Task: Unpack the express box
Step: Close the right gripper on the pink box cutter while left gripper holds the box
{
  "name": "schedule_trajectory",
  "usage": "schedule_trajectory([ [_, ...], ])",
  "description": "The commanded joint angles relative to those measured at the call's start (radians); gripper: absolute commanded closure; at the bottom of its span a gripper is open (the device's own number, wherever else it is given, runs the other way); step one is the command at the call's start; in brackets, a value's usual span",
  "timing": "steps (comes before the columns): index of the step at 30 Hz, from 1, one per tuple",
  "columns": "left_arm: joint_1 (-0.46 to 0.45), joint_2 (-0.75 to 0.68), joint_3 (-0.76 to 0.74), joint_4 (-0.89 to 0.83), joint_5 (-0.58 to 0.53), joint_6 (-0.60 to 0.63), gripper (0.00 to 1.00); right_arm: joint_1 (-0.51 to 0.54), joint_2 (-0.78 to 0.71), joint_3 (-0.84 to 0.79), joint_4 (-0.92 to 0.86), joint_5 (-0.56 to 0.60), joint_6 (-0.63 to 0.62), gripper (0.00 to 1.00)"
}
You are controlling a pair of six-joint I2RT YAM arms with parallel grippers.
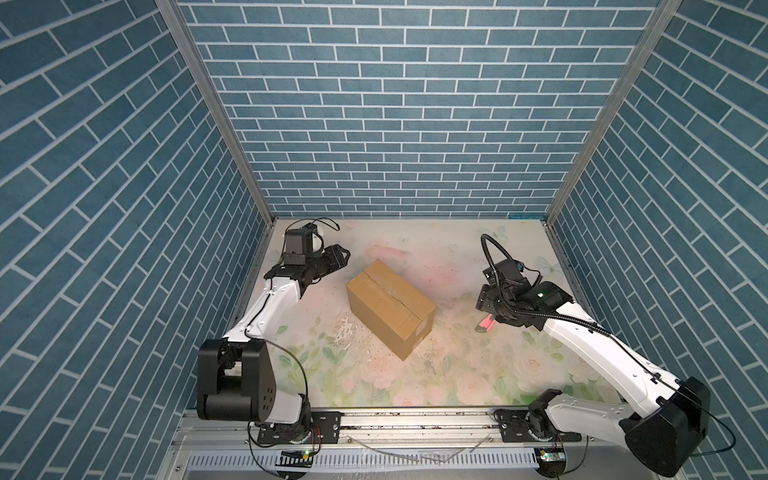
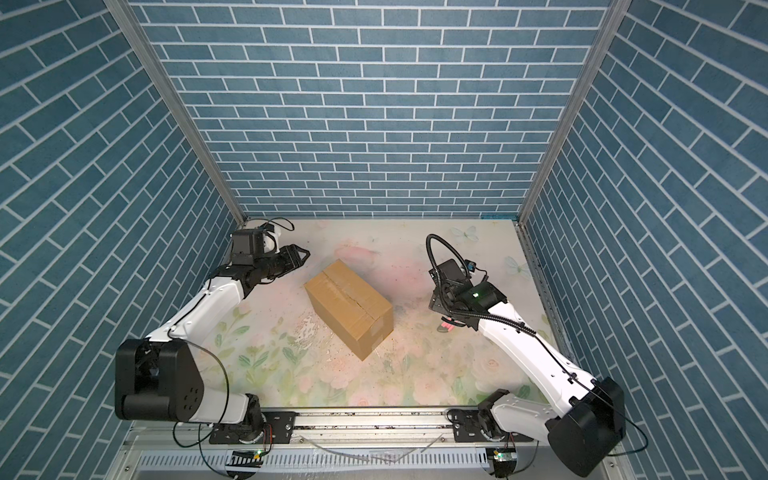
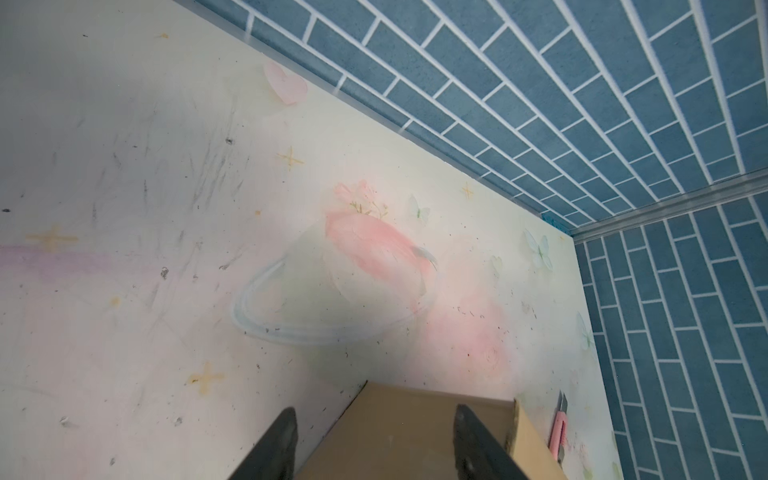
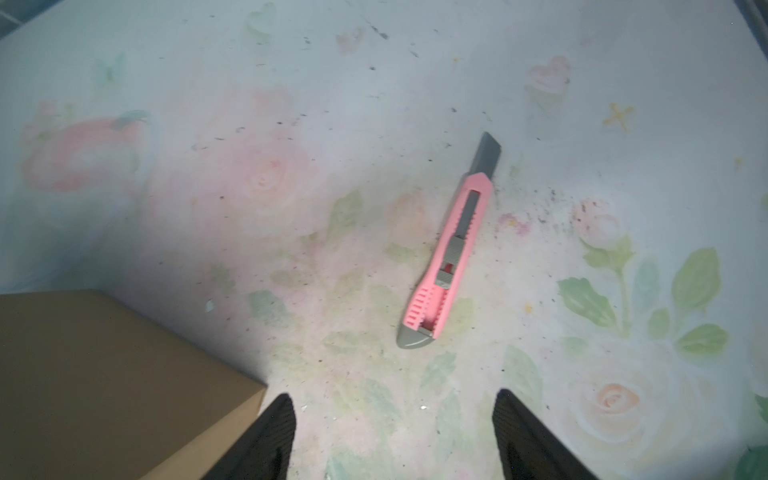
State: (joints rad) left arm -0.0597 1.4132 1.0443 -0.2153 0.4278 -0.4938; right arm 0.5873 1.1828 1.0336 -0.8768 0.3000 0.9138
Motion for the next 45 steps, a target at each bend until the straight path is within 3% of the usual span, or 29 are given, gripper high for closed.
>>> schedule_trajectory([
  [1,-0.021,-0.07,0.026,-0.096,-0.017,0.049,0.35,-0.06,0.016,-0.053,-0.046,0.014,0.034,0.22],
  [9,-0.111,-0.159,0.032,-0.181,-0.092,0.096,0.26,-0.194,0.103,-0.134,0.087,-0.062,-0.011,0.2],
  [18,-0.204,-0.181,0.04,-0.206,-0.152,0.103,0.22,-0.252,0.239,-0.148,0.221,-0.145,-0.042,0.2],
  [29,-0.242,-0.192,0.04,-0.21,-0.177,0.099,0.22,-0.271,0.373,-0.143,0.302,-0.198,-0.059,0.25],
  [45,-0.244,-0.194,0.028,-0.207,-0.185,0.094,0.22,-0.275,0.425,-0.145,0.327,-0.218,-0.072,0.32],
])
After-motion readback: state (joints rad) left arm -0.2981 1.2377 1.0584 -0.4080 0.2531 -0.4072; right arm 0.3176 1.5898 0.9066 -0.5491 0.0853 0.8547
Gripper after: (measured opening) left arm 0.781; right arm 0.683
